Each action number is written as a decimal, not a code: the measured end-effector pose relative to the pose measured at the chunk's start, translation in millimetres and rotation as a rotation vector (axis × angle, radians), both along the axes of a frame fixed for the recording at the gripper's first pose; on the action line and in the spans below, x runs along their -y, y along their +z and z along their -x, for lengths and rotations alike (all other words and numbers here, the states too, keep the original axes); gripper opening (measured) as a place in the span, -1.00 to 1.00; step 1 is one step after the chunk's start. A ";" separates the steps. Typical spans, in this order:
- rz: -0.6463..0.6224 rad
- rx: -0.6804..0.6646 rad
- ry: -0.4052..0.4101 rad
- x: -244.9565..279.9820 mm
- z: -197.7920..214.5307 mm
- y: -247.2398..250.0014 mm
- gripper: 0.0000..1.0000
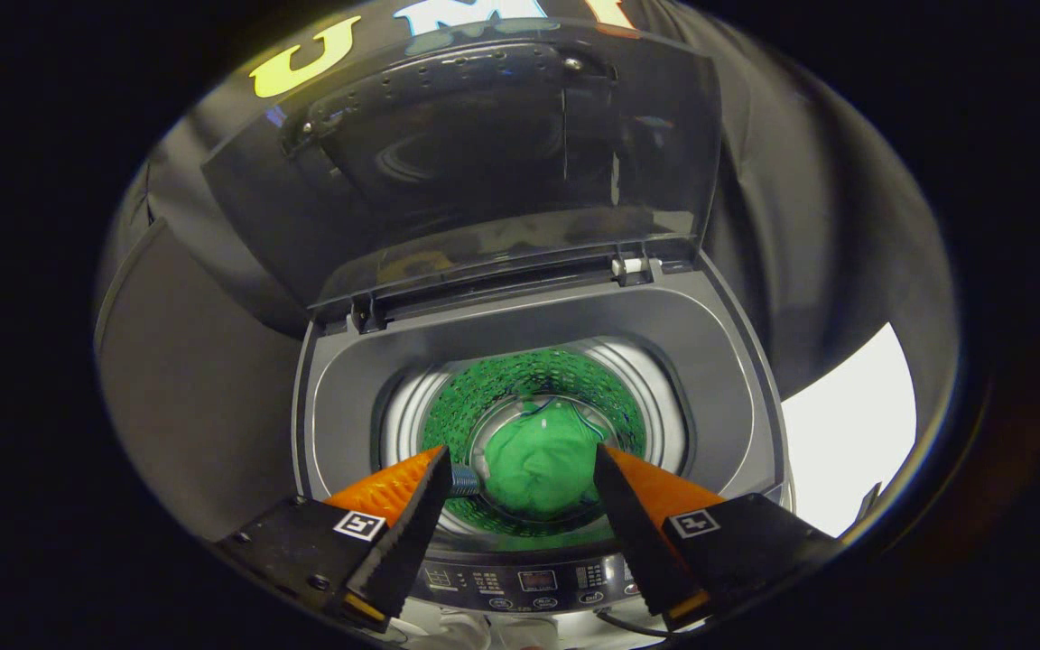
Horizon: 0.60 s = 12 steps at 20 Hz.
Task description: Put the clothes into the washing machine and then close the washing machine lid.
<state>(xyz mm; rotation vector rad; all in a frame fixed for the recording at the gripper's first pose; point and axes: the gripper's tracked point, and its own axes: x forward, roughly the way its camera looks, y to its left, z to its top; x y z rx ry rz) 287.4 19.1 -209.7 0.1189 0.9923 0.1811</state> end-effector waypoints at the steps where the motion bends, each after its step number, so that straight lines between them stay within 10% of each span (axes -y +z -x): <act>1: -0.002 0.014 0.005 0.9 -1.2 6.1 0.96; 12: -0.105 0.396 0.049 -18.6 -61.4 199.8 0.96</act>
